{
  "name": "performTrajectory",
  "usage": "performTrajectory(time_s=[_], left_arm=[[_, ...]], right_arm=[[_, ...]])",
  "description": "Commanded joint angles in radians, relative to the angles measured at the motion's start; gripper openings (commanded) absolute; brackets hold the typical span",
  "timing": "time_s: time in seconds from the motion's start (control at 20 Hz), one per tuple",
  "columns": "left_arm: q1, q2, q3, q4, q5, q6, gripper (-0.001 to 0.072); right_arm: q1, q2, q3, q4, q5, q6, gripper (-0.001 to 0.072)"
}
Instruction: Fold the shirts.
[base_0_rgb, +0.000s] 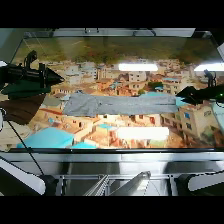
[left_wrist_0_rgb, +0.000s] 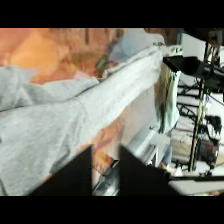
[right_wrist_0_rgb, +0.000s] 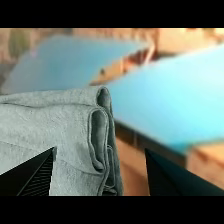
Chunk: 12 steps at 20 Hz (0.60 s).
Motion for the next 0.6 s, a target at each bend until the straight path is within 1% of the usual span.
performTrajectory(time_s=[0.0,0.2,0.25,0.3,0.35,0.4,0.45,0.55], left_arm=[[-0.04,-0.003,0.061,-0.01,-0.067,-0.015,-0.0001],[-0.12,-0.003,0.06,-0.01,-0.077,-0.015,-0.0002],[-0.139,-0.003,0.06,-0.01,-0.077,-0.015,-0.0001],[-0.16,-0.003,0.06,-0.01,-0.074,-0.015,-0.0001],[-0.189,-0.003,0.06,-0.01,-0.074,-0.015,-0.0001],[-0.221,-0.003,0.06,-0.008,-0.068,-0.014,-0.0001],[-0.253,-0.003,0.06,0.003,-0.055,-0.015,-0.0001],[-0.339,-0.004,0.059,0.112,0.011,-0.016,0.0001]], right_arm=[[-0.007,-0.05,0.026,-0.057,0.072,0.094,0.0624],[0.037,-0.13,0.026,0.018,0.156,0.075,0.0621],[0.061,-0.14,0.026,0.024,0.158,0.065,0.0607],[0.085,-0.145,0.026,0.04,0.158,0.049,0.0521],[0.109,-0.147,0.026,0.063,0.161,0.029,0.0357],[0.131,-0.147,0.027,0.085,0.167,0.003,0.0124],[0.143,-0.147,0.037,0.098,0.184,-0.004,0.0016],[0.139,-0.142,0.078,0.093,0.265,-0.014,0.0015]])
